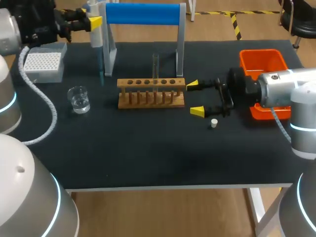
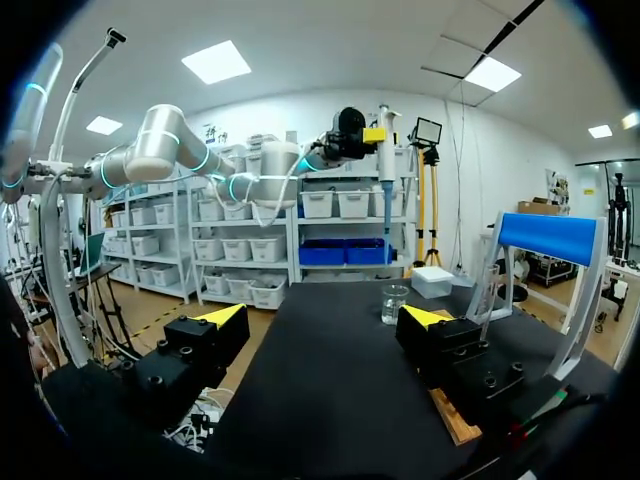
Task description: Invert the test tube, pick up the pipette, mount the tip to pipette, aspirate from beaker and dispense into the tube, eject the tip, return the pipette, and cap with the stopper.
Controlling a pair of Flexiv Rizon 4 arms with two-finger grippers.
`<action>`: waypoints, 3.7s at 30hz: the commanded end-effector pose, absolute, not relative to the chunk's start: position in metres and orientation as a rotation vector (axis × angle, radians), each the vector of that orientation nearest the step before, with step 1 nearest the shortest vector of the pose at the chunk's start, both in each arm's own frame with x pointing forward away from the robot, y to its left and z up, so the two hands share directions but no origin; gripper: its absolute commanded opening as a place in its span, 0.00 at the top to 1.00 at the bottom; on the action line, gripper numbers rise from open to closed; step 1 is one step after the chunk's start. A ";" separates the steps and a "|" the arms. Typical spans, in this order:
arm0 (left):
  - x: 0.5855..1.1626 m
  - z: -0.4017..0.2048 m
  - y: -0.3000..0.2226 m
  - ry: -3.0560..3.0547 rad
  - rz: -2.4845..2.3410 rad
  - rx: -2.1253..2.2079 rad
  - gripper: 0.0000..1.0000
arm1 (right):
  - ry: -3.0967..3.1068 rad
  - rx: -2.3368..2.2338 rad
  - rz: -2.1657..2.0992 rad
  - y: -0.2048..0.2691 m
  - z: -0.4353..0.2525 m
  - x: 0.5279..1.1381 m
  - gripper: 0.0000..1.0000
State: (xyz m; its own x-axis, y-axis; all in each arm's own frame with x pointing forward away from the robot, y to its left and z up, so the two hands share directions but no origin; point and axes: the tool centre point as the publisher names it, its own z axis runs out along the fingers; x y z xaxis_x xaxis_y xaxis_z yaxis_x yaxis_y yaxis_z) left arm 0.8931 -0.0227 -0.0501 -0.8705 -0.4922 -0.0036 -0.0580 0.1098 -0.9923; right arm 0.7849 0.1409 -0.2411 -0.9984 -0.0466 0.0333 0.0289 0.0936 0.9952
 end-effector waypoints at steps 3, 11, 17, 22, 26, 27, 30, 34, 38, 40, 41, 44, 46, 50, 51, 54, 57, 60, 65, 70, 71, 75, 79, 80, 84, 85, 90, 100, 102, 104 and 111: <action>0.893 -0.059 0.005 2.048 -1.818 -0.553 1.00 | -2.284 0.017 -2.076 0.141 -0.241 0.784 0.00; 0.900 -0.070 0.025 2.011 -1.798 -0.588 1.00 | -2.284 0.017 -2.076 0.141 -0.241 0.784 0.00; 0.904 -0.075 0.035 1.996 -1.789 -0.612 1.00 | -2.284 0.017 -2.076 0.141 -0.241 0.784 0.00; 0.909 -0.080 0.042 1.984 -1.786 -0.630 1.00 | -2.284 0.017 -2.076 0.141 -0.241 0.784 0.00; 0.916 -0.083 0.049 1.973 -1.786 -0.636 1.00 | -2.284 0.017 -2.076 0.141 -0.241 0.784 0.00; 0.918 -0.084 0.050 1.972 -1.785 -0.638 1.00 | -2.284 0.017 -2.076 0.141 -0.241 0.784 0.00; 0.920 -0.086 0.054 1.968 -1.784 -0.644 1.00 | -2.284 0.017 -2.076 0.141 -0.241 0.784 0.00; 0.924 -0.090 0.058 1.966 -1.782 -0.655 1.00 | -2.284 0.017 -2.076 0.141 -0.241 0.784 0.00; 0.926 -0.093 0.063 1.957 -1.780 -0.671 1.00 | -2.284 0.017 -2.076 0.141 -0.241 0.784 0.00; 0.927 -0.094 0.066 1.955 -1.778 -0.676 1.00 | -2.284 0.017 -2.076 0.141 -0.241 0.784 0.00; 0.928 -0.095 0.067 1.953 -1.777 -0.679 1.00 | -2.284 0.017 -2.076 0.141 -0.241 0.784 0.00; 0.929 -0.096 0.071 1.948 -1.775 -0.684 1.00 | -2.284 0.017 -2.076 0.141 -0.241 0.784 0.00; 0.929 -0.096 0.071 1.946 -1.776 -0.686 1.00 | -2.284 0.017 -2.076 0.141 -0.241 0.784 0.00; 0.930 -0.097 0.073 1.946 -1.777 -0.685 1.00 | -2.284 0.017 -2.076 0.141 -0.241 0.784 0.00; 0.930 -0.098 0.073 1.945 -1.777 -0.685 1.00 | -2.284 0.017 -2.076 0.141 -0.241 0.784 0.00; 0.930 -0.098 0.073 1.945 -1.777 -0.685 1.00 | -2.284 0.017 -2.076 0.141 -0.241 0.784 0.00; 0.930 -0.098 0.073 1.945 -1.777 -0.685 1.00 | -2.284 0.017 -2.076 0.141 -0.241 0.784 0.00; 0.930 -0.098 0.073 1.945 -1.777 -0.685 1.00 | -2.284 0.017 -2.076 0.141 -0.241 0.784 0.00; 0.930 -0.098 0.073 1.945 -1.777 -0.685 1.00 | -2.284 0.017 -2.076 0.141 -0.241 0.784 0.00; 0.930 -0.098 0.073 1.945 -1.777 -0.685 1.00 | -2.284 0.017 -2.076 0.141 -0.241 0.784 0.00; 0.930 -0.098 0.073 1.945 -1.777 -0.685 1.00 | -2.284 0.017 -2.076 0.141 -0.241 0.784 0.00; 0.930 -0.098 0.073 1.945 -1.777 -0.685 1.00 | -2.284 0.017 -2.076 0.141 -0.241 0.784 0.00; 0.930 -0.098 0.073 1.945 -1.777 -0.685 1.00 | -2.284 0.017 -2.076 0.141 -0.241 0.784 0.00; 0.930 -0.098 0.073 1.945 -1.777 -0.685 1.00 | -2.284 0.017 -2.076 0.141 -0.241 0.784 0.00; 0.930 -0.098 0.073 1.945 -1.777 -0.685 1.00 | -2.307 0.016 -2.066 0.146 -0.241 0.783 0.00; 0.930 -0.098 0.073 1.945 -1.777 -0.685 1.00 | -2.327 0.011 -2.053 0.155 -0.241 0.782 0.00; 0.930 -0.098 0.073 1.945 -1.777 -0.685 1.00 | -2.368 -0.032 -2.018 0.191 -0.243 0.780 0.00; 0.930 -0.098 0.073 1.945 -1.777 -0.685 1.00 | -2.522 -0.037 -1.842 0.281 -0.259 0.772 0.00; 0.930 -0.098 0.073 1.945 -1.777 -0.685 1.00 | -2.535 -0.035 -1.816 0.300 -0.264 0.772 0.00; 0.930 -0.098 0.073 1.945 -1.777 -0.685 1.00 | -2.552 -0.032 -1.789 0.315 -0.268 0.772 0.00; 0.930 -0.098 0.073 1.945 -1.777 -0.685 1.00 | -2.665 -0.068 -1.725 0.363 -0.283 0.780 0.00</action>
